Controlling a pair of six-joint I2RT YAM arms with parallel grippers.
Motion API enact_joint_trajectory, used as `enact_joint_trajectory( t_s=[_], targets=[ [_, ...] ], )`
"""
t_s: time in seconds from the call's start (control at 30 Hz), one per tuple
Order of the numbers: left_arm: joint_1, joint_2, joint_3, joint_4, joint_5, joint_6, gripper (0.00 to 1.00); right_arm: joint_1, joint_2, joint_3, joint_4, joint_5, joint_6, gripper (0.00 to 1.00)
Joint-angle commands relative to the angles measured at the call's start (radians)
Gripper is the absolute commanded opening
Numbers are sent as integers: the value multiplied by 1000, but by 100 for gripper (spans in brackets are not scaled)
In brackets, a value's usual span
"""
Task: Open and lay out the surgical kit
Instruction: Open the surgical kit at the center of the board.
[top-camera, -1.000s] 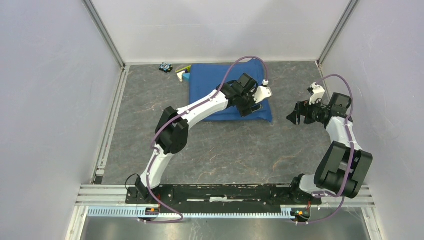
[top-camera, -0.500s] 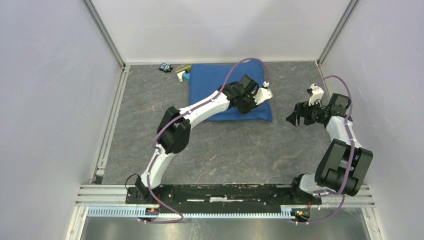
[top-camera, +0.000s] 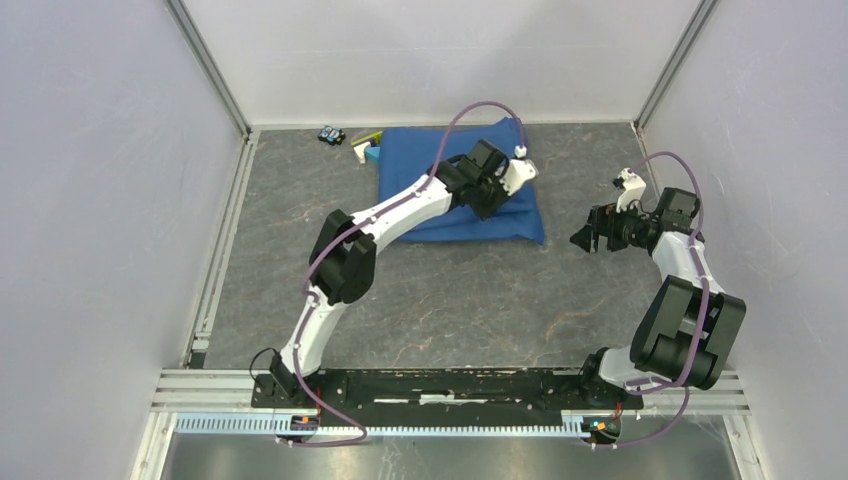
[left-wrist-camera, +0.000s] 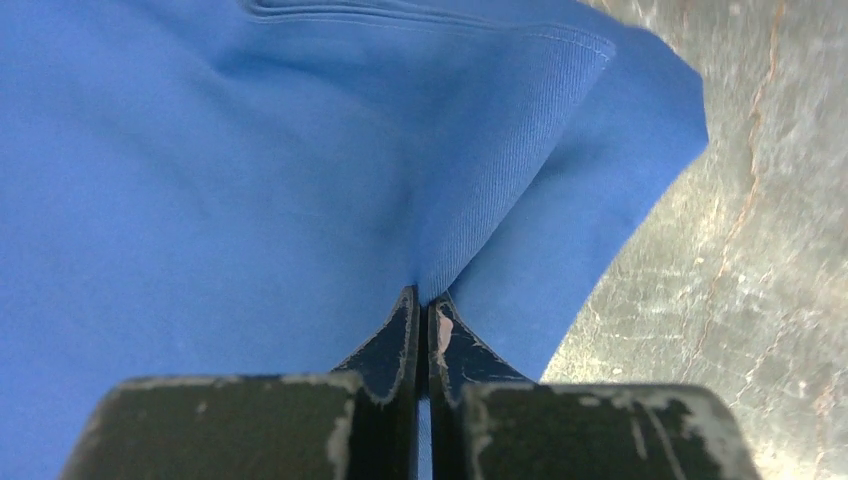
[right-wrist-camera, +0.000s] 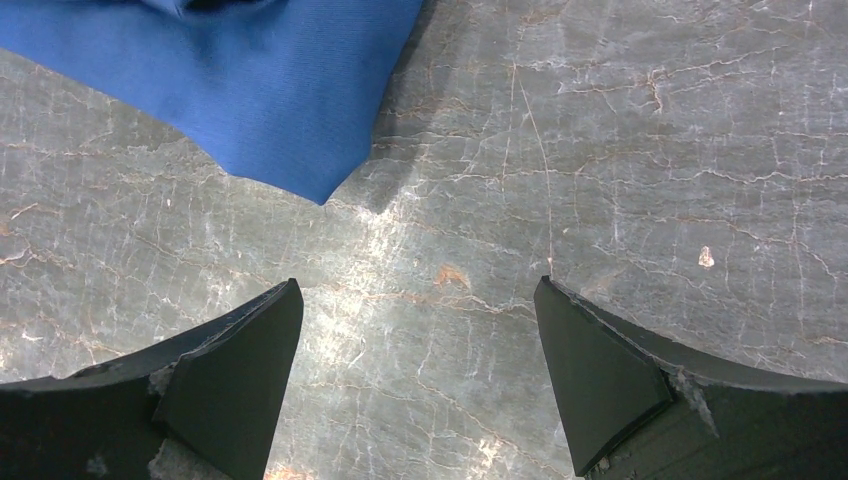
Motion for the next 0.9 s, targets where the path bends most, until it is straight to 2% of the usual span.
enact_joint_trajectory(
  t_s=[0.0, 0.1, 0.17, 0.3, 0.37, 0.43, 0.5, 0.57, 0.73, 0.77, 0.8, 0.87],
  targets=[
    [102, -133, 13, 140, 38, -255, 2, -5, -26, 41, 0, -34, -2, 94],
    [199, -206, 4, 158, 56, -394, 2, -5, -24, 46, -1, -29, 1, 94],
    [294, -286, -57, 202, 91, -509, 2, -5, -22, 47, -6, -25, -2, 94],
    [545, -533, -341, 372, 129, -735, 2, -6, -25, 40, -9, -19, -10, 94],
    [688, -690, -561, 493, 111, -797, 2, -6, -28, 37, -6, -17, -11, 94],
    [794, -860, -767, 586, 69, -797, 2, -5, -28, 32, -5, -14, -12, 94],
    [886, -986, -938, 612, 33, -745, 2, -5, -25, 29, -2, -7, -14, 93],
    [906, -1043, -1010, 533, -49, -652, 2, -6, -18, 25, 0, -3, -13, 94],
    [929, -1176, -1274, 537, -196, -521, 2, -6, 1, 13, -7, -3, -16, 94],
    [932, -1188, -1291, 511, -222, -493, 6, -5, 3, 12, -14, -4, -18, 94],
    [941, -1194, -1301, 493, -231, -462, 16, -5, 1, 10, -17, -4, -21, 94],
    [958, -1199, -1287, 450, -272, -416, 50, -5, -2, 6, -20, 0, -24, 94]
  ],
)
